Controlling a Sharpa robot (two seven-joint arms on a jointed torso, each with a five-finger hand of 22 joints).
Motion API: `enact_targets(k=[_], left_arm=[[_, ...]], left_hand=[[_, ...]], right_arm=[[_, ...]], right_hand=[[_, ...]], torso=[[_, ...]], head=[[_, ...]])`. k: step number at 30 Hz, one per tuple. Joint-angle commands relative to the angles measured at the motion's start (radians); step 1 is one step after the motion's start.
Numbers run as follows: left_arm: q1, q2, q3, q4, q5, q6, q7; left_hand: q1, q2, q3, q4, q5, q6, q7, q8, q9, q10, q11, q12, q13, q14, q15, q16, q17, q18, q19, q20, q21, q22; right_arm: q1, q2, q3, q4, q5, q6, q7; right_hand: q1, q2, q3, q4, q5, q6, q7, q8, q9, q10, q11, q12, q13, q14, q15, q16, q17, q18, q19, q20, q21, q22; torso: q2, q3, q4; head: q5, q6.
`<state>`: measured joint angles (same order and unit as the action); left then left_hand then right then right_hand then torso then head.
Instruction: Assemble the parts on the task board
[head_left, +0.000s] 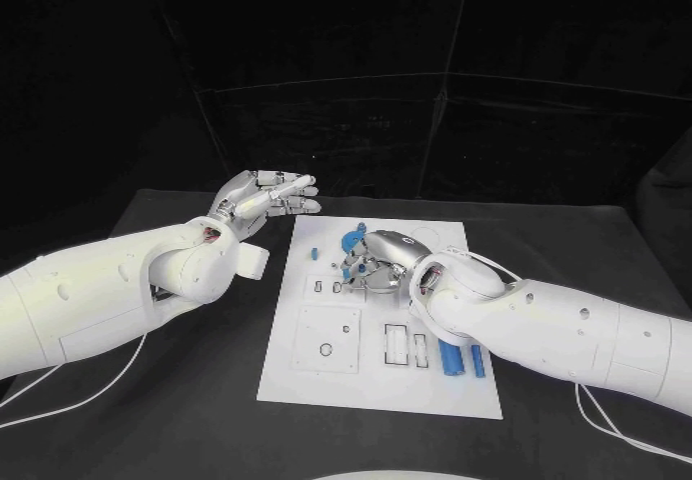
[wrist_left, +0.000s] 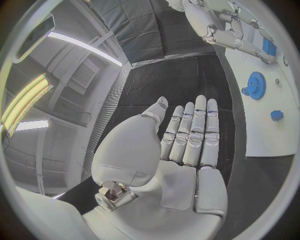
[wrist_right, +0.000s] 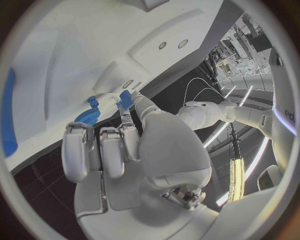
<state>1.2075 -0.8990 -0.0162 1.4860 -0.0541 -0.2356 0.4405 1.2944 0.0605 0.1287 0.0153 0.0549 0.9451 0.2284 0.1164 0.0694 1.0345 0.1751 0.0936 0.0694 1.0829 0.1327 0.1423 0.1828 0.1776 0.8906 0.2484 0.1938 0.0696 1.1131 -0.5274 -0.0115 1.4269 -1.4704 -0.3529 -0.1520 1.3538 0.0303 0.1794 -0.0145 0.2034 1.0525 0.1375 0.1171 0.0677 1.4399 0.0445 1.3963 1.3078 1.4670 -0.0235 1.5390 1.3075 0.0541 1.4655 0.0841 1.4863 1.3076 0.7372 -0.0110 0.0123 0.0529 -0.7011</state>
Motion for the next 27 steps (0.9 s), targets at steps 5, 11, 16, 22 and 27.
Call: enact_targets(k=[5, 11, 16, 22, 27], left_arm=[[0.002, 0.002, 0.001, 0.002, -0.001, 0.013, 0.010], [0.002, 0.000, 0.001, 0.003, -0.001, 0.013, 0.009], [0.002, 0.000, 0.001, 0.003, -0.001, 0.013, 0.008], [0.002, 0.000, 0.001, 0.006, -0.001, 0.014, 0.007], [0.002, 0.001, 0.001, 0.005, -0.001, 0.015, 0.006]], left_hand=[[-0.009, 0.000, 0.002, 0.007, 0.003, 0.003, 0.005, -0.003, 0.000, 0.003, 0.004, -0.002, -0.001, 0.003, 0.003, -0.006, 0.001, 0.007, 0.007, 0.003, -0.007, -0.001], [-0.009, 0.000, 0.002, 0.007, 0.003, 0.003, 0.005, -0.003, 0.000, 0.003, 0.004, -0.002, -0.001, 0.003, 0.003, -0.006, 0.001, 0.007, 0.007, 0.003, -0.007, -0.001], [-0.009, 0.000, 0.002, 0.007, 0.003, 0.003, 0.005, -0.003, 0.000, 0.003, 0.004, -0.002, -0.001, 0.003, 0.003, -0.006, 0.001, 0.007, 0.007, 0.003, -0.007, -0.001], [-0.009, 0.000, 0.002, 0.007, 0.003, 0.003, 0.005, -0.003, 0.000, 0.003, 0.004, -0.002, -0.001, 0.003, 0.003, -0.006, 0.002, 0.007, 0.007, 0.003, -0.007, -0.001], [-0.009, 0.000, 0.002, 0.007, 0.003, 0.003, 0.005, -0.003, 0.000, 0.003, 0.004, -0.002, -0.001, 0.003, 0.003, -0.006, 0.002, 0.007, 0.007, 0.003, -0.007, -0.001]], right_arm=[[-0.004, 0.006, 0.000, -0.008, -0.027, 0.042, -0.013], [-0.011, 0.012, 0.000, -0.012, -0.030, 0.048, -0.013], [-0.015, 0.013, 0.000, -0.014, -0.036, 0.047, -0.013], [-0.016, 0.009, 0.000, -0.015, -0.048, 0.049, -0.016], [-0.016, 0.008, -0.001, -0.016, -0.052, 0.063, -0.024]], right_hand=[[-0.005, -0.002, 0.006, 0.003, -0.008, 0.018, -0.011, 0.002, 0.002, -0.007, -0.002, -0.006, 0.087, 0.089, -0.006, 0.004, 0.198, -0.015, 0.022, -0.007, 0.004, 0.074], [-0.006, -0.002, 0.006, 0.003, -0.009, 0.018, -0.011, 0.002, 0.002, -0.007, -0.002, -0.006, 0.087, 0.089, -0.006, 0.003, 0.197, -0.015, 0.022, -0.007, 0.005, 0.074], [-0.006, -0.002, 0.006, 0.003, -0.009, 0.018, -0.011, 0.002, 0.002, -0.007, -0.002, -0.006, 0.087, 0.089, -0.006, 0.003, 0.197, -0.015, 0.022, -0.007, 0.005, 0.074], [-0.006, -0.002, 0.006, 0.003, -0.009, 0.018, -0.011, 0.002, 0.002, -0.007, -0.002, -0.006, 0.087, 0.089, -0.006, 0.003, 0.197, -0.015, 0.022, -0.007, 0.005, 0.074], [-0.007, -0.003, 0.006, 0.004, -0.010, 0.018, -0.011, 0.003, 0.002, -0.008, -0.002, -0.007, 0.086, 0.089, -0.006, 0.003, 0.197, -0.016, 0.022, -0.007, 0.005, 0.075]], torso=[[0.000, -0.0013, 0.0007], [0.000, -0.0016, 0.0026], [0.000, -0.0010, 0.0006], [0.000, -0.0013, -0.0008], [0.000, -0.0010, 0.0009]], head=[[-0.003, -0.002], [-0.002, -0.004], [0.004, -0.004], [0.004, -0.005], [0.004, -0.007]])
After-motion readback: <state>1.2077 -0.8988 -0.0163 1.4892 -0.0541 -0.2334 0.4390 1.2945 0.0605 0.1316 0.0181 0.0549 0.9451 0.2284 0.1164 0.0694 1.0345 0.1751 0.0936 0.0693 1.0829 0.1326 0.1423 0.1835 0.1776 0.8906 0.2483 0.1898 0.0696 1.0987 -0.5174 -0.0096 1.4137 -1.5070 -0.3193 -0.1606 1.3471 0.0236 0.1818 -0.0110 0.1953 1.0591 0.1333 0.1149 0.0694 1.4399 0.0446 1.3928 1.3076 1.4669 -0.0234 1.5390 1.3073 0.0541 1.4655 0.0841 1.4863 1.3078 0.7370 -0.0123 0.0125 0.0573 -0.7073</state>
